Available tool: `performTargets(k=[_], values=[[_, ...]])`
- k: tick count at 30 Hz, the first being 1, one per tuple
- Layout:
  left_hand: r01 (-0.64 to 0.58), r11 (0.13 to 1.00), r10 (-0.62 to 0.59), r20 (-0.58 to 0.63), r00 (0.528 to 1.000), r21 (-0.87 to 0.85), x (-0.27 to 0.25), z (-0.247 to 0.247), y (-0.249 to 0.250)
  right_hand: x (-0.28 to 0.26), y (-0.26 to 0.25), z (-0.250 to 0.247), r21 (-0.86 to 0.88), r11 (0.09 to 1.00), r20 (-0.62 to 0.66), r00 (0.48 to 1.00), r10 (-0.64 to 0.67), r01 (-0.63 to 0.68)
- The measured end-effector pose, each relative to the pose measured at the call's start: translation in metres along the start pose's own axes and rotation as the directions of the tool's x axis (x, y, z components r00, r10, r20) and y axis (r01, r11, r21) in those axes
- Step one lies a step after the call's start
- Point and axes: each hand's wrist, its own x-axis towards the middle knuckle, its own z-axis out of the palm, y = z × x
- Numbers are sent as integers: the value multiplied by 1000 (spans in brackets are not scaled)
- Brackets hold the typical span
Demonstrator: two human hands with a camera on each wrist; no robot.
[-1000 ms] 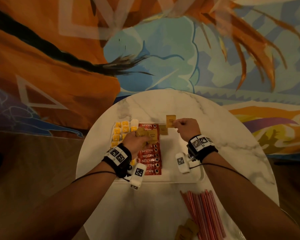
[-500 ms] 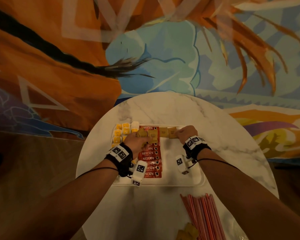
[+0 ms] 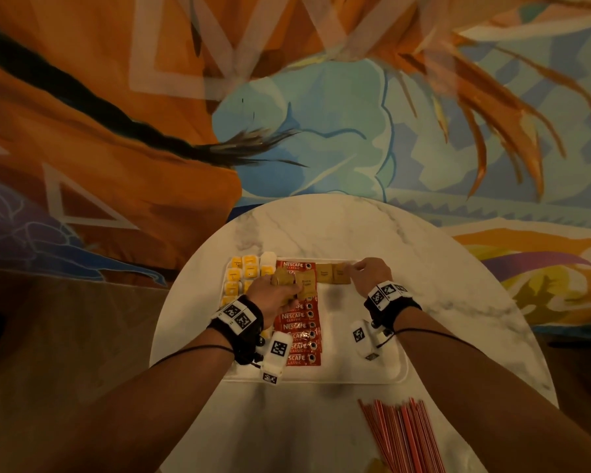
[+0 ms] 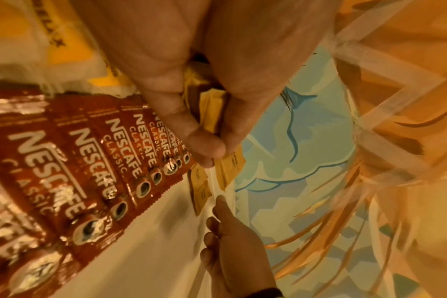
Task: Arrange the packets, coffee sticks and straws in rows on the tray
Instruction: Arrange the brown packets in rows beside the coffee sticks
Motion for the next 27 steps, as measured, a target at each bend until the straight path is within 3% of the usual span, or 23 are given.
performTargets(k=[7,12,17,23,27], values=[[-29,999,28,18,999,17,1,-1,-6,-51,-17,-1,283,943,223,944,-242,175],[-36,999,35,27,999,20,-3,0,-12,-78,-14,10,409,886,236,912,-336,220],[-57,998,56,29,998,18,-6,-1,-19,-87,-8,17,446,876,207,932,-298,181],[-10,999,15,117,993,-45,-5,-7,-14,-67,-4,6,342,926,86,976,-198,158],[48,986,-28,128,991,-157,-6,-8,-8,-49,-1,5,248,963,121,983,-136,103]])
